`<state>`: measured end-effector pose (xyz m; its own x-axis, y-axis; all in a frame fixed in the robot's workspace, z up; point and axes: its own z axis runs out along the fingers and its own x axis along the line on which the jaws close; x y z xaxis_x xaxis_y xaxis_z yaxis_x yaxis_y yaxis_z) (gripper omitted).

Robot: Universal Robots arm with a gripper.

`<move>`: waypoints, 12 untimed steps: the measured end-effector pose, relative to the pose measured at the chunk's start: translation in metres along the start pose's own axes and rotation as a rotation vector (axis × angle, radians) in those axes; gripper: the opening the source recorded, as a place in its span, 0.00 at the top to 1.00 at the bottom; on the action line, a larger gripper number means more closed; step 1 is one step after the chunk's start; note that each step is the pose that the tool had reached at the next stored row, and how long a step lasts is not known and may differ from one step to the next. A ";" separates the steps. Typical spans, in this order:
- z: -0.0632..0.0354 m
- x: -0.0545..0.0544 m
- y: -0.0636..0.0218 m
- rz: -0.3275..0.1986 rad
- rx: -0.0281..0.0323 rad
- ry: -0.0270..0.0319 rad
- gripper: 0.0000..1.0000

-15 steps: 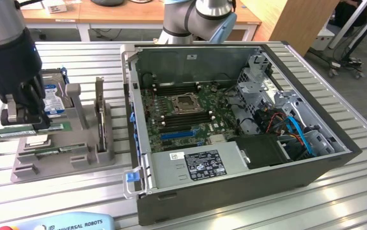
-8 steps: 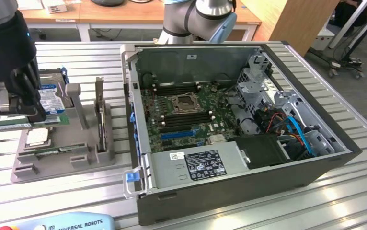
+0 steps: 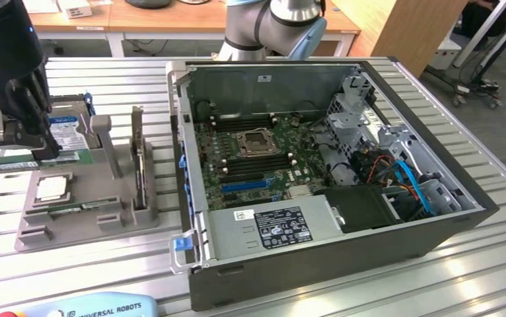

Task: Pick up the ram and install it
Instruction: 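Pick up the ram and move it above insertion slot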

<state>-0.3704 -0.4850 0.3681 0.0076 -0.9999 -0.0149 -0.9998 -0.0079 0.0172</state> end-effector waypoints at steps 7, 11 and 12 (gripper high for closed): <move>-0.0118 0.000 0.0002 0.000 0.0000 0.0000 0.89; -0.0178 0.000 0.0003 0.000 0.0000 0.0000 0.89; -0.0198 0.000 0.0003 0.000 0.0000 0.0000 0.89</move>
<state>-0.3704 -0.4850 0.3880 0.0076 -0.9999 -0.0148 -0.9998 -0.0079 0.0172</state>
